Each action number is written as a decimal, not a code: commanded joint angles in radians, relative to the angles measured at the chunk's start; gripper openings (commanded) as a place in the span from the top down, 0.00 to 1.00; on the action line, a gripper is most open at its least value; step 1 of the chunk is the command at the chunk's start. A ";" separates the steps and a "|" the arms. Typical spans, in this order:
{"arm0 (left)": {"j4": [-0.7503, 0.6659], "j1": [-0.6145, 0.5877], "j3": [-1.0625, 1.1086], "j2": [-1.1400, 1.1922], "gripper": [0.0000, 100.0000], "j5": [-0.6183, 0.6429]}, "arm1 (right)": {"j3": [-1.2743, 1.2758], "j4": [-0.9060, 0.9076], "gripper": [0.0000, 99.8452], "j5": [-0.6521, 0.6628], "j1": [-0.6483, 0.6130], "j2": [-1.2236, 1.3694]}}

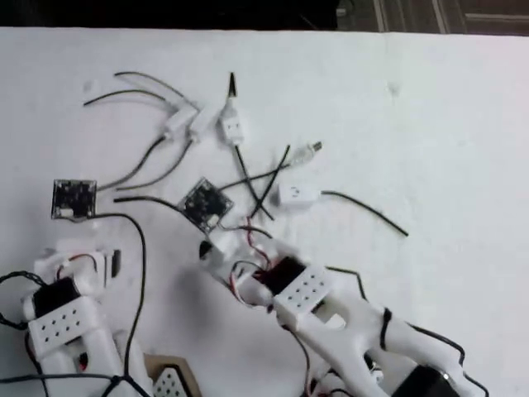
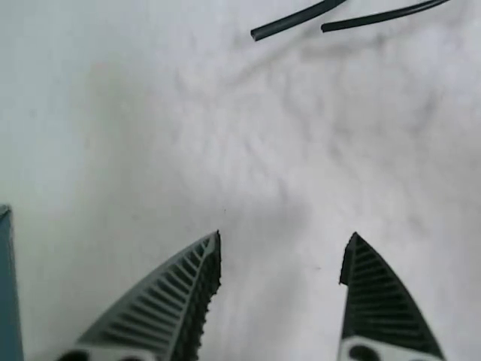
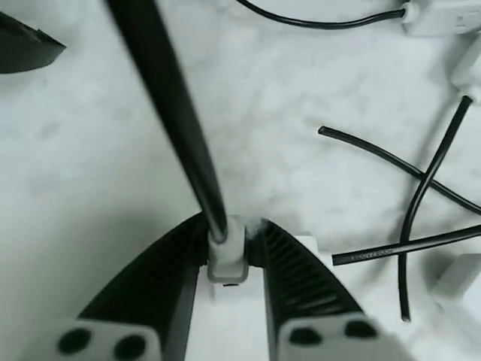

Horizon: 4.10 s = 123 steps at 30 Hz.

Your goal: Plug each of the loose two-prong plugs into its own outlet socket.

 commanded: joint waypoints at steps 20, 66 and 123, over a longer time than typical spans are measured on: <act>-0.021 -0.001 0.008 -0.019 0.74 -0.003 | 0.005 0.007 0.98 0.008 0.035 0.068; -0.021 -0.001 0.011 -0.019 0.74 -0.002 | 0.101 0.051 0.98 0.219 0.079 0.051; -0.017 0.087 0.012 -0.019 0.74 -0.002 | 0.206 0.122 0.98 -0.037 0.093 -0.495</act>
